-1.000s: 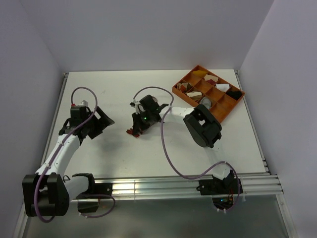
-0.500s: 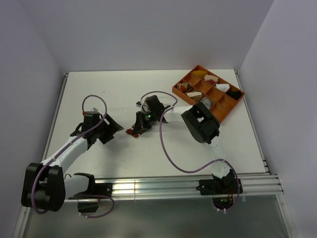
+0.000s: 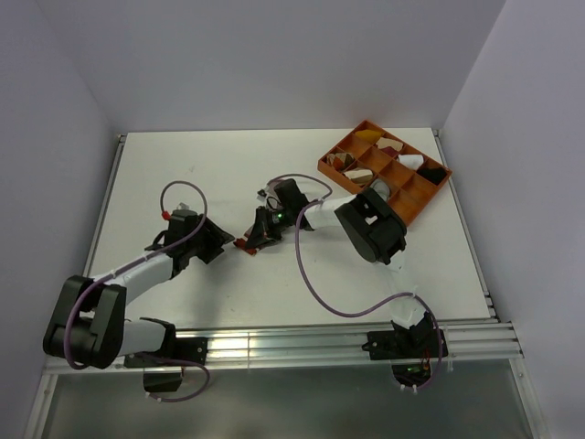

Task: Roll the socks
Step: Roll the sock at the center of the board.

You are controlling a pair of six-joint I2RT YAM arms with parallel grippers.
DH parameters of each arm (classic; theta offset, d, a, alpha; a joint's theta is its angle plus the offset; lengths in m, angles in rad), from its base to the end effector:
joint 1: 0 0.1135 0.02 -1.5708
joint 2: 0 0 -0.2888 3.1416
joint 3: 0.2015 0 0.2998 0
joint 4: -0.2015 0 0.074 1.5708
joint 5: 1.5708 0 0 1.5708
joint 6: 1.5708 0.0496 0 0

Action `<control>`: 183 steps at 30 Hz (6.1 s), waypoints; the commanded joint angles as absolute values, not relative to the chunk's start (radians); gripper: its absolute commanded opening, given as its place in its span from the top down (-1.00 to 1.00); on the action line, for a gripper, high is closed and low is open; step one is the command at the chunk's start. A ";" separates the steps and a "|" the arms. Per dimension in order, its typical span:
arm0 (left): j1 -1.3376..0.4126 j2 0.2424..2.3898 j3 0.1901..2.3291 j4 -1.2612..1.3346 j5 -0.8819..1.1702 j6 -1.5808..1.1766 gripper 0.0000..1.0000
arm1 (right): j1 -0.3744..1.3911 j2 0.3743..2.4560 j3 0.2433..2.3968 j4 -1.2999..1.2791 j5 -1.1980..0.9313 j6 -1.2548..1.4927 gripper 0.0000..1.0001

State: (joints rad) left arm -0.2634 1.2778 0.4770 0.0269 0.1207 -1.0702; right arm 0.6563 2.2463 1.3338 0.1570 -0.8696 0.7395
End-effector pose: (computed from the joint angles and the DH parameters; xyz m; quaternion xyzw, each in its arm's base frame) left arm 0.2613 -0.0767 0.1348 -0.3396 0.8553 -0.2832 0.2699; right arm 0.3769 0.3381 0.0706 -0.1322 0.8389 0.5274 0.0270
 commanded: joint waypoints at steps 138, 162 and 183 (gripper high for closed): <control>-0.408 1.522 0.947 -0.298 -0.064 -0.943 0.12 | 0.712 2.002 0.830 0.730 -0.497 0.825 1.00; -0.408 1.468 0.640 0.135 0.031 -1.006 0.05 | 0.611 2.146 0.848 0.904 -0.687 1.341 1.00; -0.423 1.546 0.604 0.219 0.023 -1.017 0.17 | 0.609 2.131 0.827 0.822 -0.630 1.296 1.00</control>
